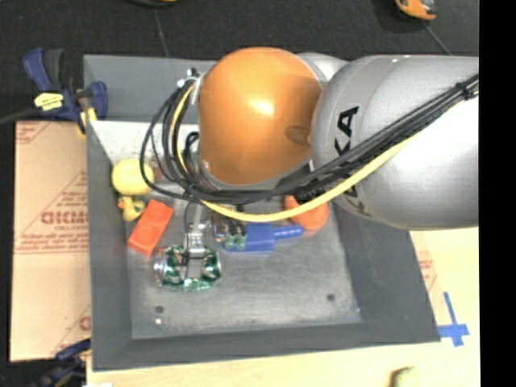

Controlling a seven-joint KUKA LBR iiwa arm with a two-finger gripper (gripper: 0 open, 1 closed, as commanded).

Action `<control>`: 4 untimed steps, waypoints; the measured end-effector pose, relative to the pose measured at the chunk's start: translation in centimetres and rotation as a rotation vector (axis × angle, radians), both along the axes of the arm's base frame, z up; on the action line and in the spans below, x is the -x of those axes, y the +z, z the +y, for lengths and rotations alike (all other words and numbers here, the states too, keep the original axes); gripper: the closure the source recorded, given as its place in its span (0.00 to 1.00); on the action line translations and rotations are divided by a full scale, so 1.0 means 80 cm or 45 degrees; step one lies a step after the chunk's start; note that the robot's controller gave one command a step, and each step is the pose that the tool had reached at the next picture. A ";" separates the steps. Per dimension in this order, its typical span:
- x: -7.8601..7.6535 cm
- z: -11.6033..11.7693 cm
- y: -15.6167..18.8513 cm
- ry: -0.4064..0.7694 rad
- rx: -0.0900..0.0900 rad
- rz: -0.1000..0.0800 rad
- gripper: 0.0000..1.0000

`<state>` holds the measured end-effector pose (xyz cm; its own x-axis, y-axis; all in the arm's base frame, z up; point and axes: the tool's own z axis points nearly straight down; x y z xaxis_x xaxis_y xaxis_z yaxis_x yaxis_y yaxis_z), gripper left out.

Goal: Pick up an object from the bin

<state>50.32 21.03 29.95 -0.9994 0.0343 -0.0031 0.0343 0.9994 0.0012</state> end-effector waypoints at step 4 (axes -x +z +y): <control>0.017 -0.021 0.000 -0.008 -0.002 -0.011 0.00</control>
Offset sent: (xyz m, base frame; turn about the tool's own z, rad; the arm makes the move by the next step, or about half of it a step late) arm -0.0005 -0.0128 0.0157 -0.0205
